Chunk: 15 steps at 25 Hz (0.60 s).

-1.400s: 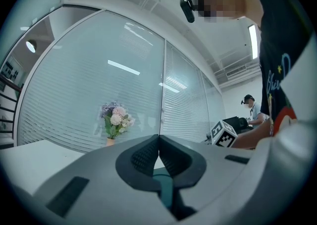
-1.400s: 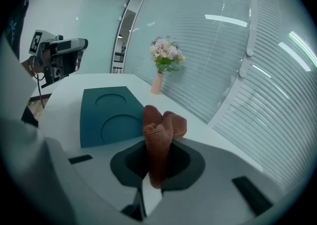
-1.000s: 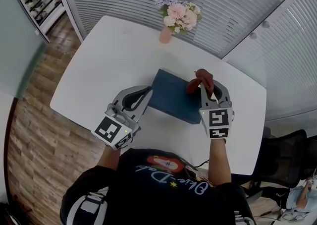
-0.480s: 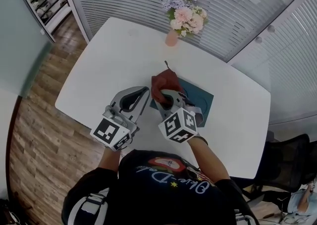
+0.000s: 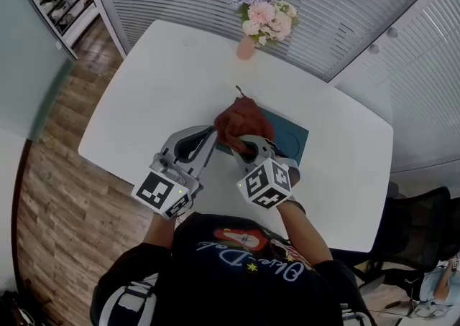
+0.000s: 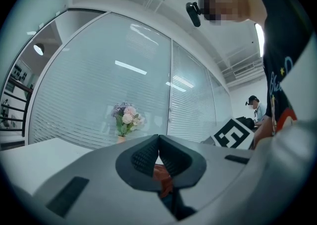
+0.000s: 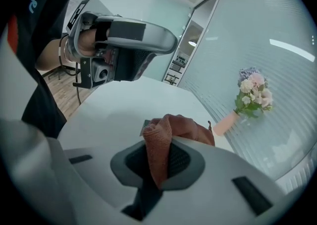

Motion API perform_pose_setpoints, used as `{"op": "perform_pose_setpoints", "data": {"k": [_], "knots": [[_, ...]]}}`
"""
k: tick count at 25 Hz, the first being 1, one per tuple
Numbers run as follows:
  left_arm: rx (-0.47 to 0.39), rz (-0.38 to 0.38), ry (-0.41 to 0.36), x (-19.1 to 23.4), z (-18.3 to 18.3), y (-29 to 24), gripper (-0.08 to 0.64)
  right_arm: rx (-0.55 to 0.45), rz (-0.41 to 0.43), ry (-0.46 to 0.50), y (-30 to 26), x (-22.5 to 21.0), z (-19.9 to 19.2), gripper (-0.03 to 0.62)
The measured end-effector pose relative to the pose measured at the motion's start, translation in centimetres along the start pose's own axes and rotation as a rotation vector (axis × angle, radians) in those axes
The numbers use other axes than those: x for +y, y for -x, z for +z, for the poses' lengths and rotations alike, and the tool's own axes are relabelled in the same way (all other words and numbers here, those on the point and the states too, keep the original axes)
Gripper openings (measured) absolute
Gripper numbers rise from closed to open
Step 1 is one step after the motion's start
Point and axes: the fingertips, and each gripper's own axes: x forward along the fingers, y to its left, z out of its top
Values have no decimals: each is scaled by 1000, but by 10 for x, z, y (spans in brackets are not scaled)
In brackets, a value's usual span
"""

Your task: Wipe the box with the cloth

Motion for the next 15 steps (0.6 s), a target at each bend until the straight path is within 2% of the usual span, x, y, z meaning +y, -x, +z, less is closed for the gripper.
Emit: {"op": "perform_pose_setpoints", "data": {"k": [15], "knots": [[36,-80,-6,-33,-4,-8,3,46,-93,-174,51,-8,-63,28]]}}
